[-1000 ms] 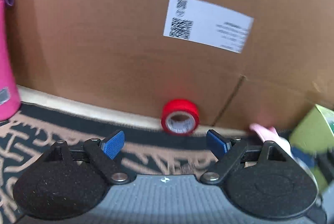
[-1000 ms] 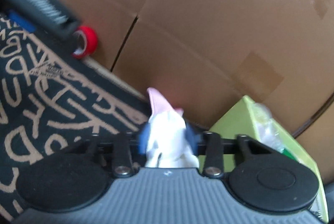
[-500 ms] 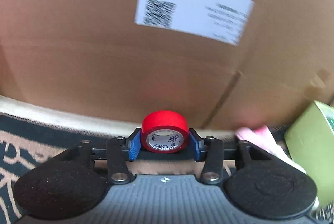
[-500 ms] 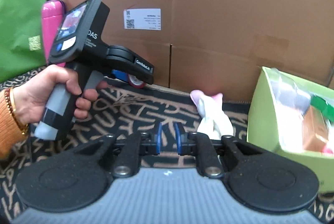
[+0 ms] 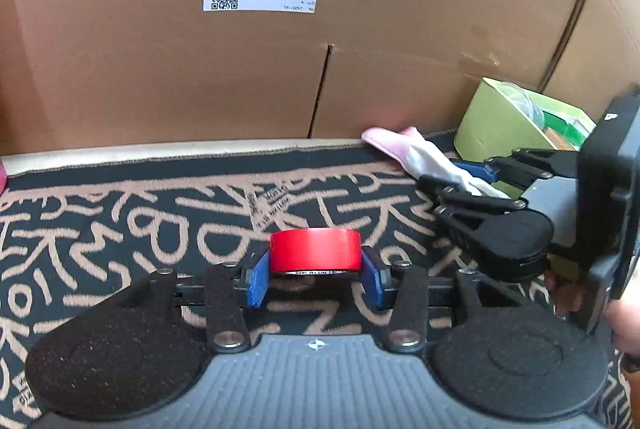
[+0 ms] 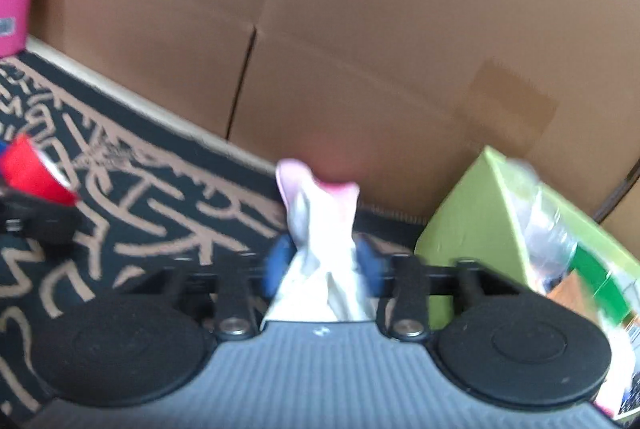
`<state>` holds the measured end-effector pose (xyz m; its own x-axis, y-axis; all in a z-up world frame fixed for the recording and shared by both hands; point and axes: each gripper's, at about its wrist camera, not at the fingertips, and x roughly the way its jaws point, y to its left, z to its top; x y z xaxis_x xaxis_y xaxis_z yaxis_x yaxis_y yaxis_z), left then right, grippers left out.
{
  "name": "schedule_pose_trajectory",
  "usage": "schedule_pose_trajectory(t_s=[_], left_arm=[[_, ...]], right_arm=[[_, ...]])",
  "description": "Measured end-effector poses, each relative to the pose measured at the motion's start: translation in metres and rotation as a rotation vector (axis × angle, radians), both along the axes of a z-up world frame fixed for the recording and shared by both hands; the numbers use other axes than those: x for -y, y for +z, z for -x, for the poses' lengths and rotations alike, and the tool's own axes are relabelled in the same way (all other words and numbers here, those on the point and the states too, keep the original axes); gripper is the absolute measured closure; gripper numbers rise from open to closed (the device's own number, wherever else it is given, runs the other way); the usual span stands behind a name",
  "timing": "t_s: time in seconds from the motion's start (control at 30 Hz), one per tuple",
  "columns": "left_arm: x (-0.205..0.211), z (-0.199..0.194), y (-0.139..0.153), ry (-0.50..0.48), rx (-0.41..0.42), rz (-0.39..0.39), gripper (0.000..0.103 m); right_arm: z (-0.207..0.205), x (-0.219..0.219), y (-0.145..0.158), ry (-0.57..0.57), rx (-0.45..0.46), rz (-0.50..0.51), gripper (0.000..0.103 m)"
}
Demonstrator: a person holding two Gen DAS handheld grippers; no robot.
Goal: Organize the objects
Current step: 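Grasp the red tape roll with the left tool while the right tool grasps the white glove, then carry the tape roll and white glove into the green box and release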
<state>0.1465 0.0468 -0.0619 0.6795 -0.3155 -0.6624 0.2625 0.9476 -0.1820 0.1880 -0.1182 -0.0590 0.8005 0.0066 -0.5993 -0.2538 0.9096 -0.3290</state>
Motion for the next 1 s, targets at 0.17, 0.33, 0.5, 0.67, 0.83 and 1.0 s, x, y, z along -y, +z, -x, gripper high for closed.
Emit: schedule_pose_trajectory(t_s=[0.17, 0.33, 0.5, 0.67, 0.83, 1.0], left_arm=[[0.000, 0.006, -0.005, -0.055, -0.025, 0.017, 0.054], [0.006, 0.026, -0.008, -0.107, -0.042, 0.050, 0.054], [0.011, 0.043, -0.013, -0.068, 0.012, -0.008, 0.046], [0.009, 0.041, -0.011, -0.035, 0.016, -0.013, 0.045], [0.011, 0.048, -0.009, -0.049, 0.015, -0.035, 0.045], [0.017, 0.065, -0.007, -0.090, 0.035, -0.093, 0.044]], right_arm=[[0.053, 0.031, 0.031, 0.082, -0.085, -0.292, 0.088], [0.107, 0.048, 0.034, 0.114, -0.128, -0.360, 0.085], [0.125, 0.050, 0.018, 0.094, -0.130, -0.336, 0.057], [0.134, 0.050, 0.015, 0.104, -0.117, -0.339, 0.057], [0.139, 0.046, 0.013, 0.114, -0.103, -0.309, 0.057], [0.144, 0.052, 0.015, 0.109, -0.091, -0.328, 0.057]])
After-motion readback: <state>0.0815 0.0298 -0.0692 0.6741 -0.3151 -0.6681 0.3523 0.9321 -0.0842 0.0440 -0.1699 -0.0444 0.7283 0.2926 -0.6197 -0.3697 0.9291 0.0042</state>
